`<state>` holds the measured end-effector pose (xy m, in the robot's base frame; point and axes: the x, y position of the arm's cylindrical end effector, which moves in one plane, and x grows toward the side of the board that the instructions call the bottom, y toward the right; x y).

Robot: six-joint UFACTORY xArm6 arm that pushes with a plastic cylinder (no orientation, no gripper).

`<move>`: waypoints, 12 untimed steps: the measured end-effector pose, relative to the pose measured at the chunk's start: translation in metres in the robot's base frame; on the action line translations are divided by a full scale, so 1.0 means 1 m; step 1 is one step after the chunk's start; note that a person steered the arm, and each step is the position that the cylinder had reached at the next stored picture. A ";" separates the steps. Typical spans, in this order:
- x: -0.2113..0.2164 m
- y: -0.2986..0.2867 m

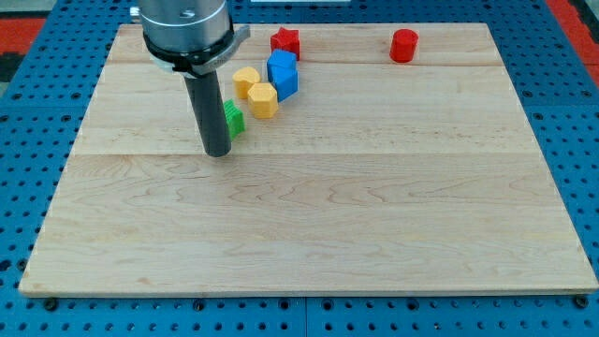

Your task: Move the green circle into the green star towards the top side

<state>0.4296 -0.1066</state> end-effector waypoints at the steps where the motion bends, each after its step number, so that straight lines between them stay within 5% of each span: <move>1: -0.027 0.001; 3: -0.045 0.001; 6: -0.042 -0.101; 8: -0.085 -0.099; 12: -0.091 -0.095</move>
<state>0.3386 -0.2019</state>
